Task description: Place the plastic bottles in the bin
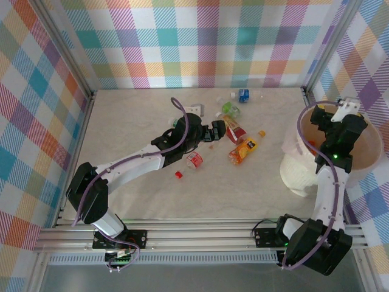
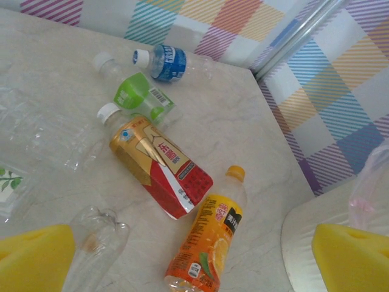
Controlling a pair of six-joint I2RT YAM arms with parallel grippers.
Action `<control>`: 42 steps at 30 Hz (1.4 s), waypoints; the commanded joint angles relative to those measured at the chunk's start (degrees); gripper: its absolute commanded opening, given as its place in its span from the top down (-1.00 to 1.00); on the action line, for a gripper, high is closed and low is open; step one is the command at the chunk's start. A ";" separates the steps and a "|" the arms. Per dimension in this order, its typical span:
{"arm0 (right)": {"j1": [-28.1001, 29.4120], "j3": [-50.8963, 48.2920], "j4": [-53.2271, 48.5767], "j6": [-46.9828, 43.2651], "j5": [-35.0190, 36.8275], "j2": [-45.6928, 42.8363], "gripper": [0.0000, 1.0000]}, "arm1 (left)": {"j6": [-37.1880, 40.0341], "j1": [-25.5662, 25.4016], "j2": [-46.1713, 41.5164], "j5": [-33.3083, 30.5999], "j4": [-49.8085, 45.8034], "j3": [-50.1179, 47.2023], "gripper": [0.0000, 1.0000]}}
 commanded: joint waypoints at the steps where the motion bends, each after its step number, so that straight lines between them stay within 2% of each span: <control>1: -0.39 3.63 -4.83 9.29 -4.09 -2.52 -0.95 | -1.80 0.27 0.91 -3.97 -2.80 1.06 -1.00; 3: -0.30 4.74 -8.27 17.18 -3.73 -3.61 -0.99 | -2.54 0.26 0.84 -5.68 -3.68 1.02 -1.00; 8: 0.39 6.75 -12.93 27.02 -8.34 -5.72 -0.99 | -4.49 0.31 0.81 -11.32 -9.86 2.41 -1.00; 10: 2.49 7.85 -15.17 28.45 -10.01 -6.00 -0.99 | -5.02 0.43 1.24 -13.71 -14.24 3.85 -1.00; 13: 8.91 9.06 -17.67 28.33 -10.34 -6.09 -0.99 | -5.75 0.83 2.50 -16.59 -23.16 6.82 -1.00; 18: 22.25 10.04 -19.22 27.74 -9.36 -4.74 -0.99 | -3.75 2.35 4.85 -13.65 -31.47 9.26 -1.00; 23: 33.73 10.56 -20.11 26.89 -9.98 -1.47 -0.99 | 3.00 3.73 7.24 -5.69 -36.48 10.66 -1.00; 26: 38.52 11.01 -20.74 25.73 -9.72 1.02 -0.99 | 6.65 4.16 8.63 -2.11 -39.61 10.84 -1.00; 30: 42.32 10.58 -20.31 25.67 -9.33 3.07 -0.99 | 10.78 5.10 10.11 5.35 -40.42 9.79 -1.00; 35: 44.04 9.93 -21.12 24.76 -9.44 4.28 -0.99 | 16.77 5.16 11.03 12.97 -39.48 7.52 -1.00; 37: 44.15 9.31 -20.89 24.55 -9.20 4.37 -0.99 | 17.85 5.18 11.02 12.42 -36.52 5.09 -1.00; 42: 44.21 8.99 -20.98 24.53 -9.01 4.98 -0.99 | 20.70 4.74 12.59 6.03 -32.83 1.79 -1.00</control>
